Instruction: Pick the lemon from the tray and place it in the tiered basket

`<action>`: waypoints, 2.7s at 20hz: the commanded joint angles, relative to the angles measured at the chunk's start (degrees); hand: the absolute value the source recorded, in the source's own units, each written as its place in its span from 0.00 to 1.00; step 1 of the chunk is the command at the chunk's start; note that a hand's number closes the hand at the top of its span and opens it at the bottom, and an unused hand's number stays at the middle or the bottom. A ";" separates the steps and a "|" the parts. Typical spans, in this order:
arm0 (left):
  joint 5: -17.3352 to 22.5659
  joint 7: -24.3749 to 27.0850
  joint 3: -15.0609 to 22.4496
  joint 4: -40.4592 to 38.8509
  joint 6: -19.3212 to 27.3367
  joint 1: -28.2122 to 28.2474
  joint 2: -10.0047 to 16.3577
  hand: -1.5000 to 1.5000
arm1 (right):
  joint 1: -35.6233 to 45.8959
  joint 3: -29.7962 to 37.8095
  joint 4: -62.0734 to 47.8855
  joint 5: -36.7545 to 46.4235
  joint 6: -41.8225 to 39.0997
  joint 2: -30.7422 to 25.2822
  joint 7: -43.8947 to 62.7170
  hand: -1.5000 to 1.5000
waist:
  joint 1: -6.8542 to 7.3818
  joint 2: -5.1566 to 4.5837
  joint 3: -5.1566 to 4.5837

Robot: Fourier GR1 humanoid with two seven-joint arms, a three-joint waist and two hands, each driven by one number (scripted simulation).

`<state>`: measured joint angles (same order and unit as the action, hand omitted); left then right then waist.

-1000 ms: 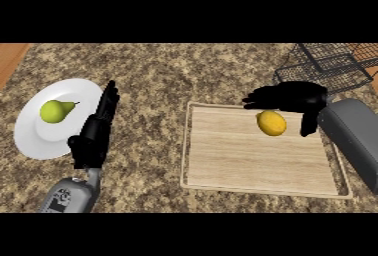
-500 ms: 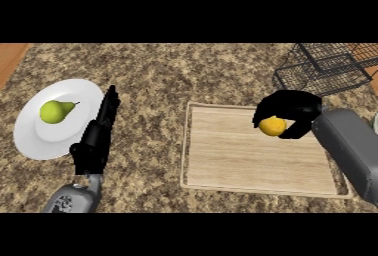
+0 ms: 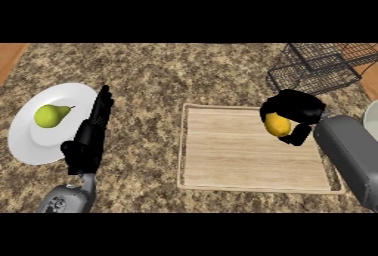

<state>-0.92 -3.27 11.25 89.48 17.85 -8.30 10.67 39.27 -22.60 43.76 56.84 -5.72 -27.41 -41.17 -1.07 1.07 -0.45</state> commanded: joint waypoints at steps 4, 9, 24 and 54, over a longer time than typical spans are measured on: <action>-0.28 0.45 -0.79 0.10 0.74 1.75 0.25 0.50 | -7.47 2.70 -0.91 5.89 1.78 -2.84 28.28 1.00 | -2.30 0.07 0.24; 0.93 0.47 -1.67 0.00 -0.56 1.45 0.43 0.50 | -12.31 4.35 13.34 5.99 0.12 -2.07 41.07 1.00 | -2.06 -0.01 0.24; -0.72 1.04 -1.36 -0.38 -0.10 0.24 -1.16 0.50 | -11.90 29.00 59.20 -14.11 -28.19 -15.87 57.75 1.00 | -1.26 -0.33 0.33; -2.40 3.29 -3.72 -3.08 -4.06 -0.80 -3.76 0.50 | 16.18 30.26 18.15 -8.83 -18.59 -15.15 52.32 1.00 | 2.01 -1.28 0.43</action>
<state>-4.04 -1.08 9.06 86.55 14.51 -9.73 6.64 53.82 9.46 67.23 44.75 -27.72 -42.52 14.20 1.02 -0.28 -0.01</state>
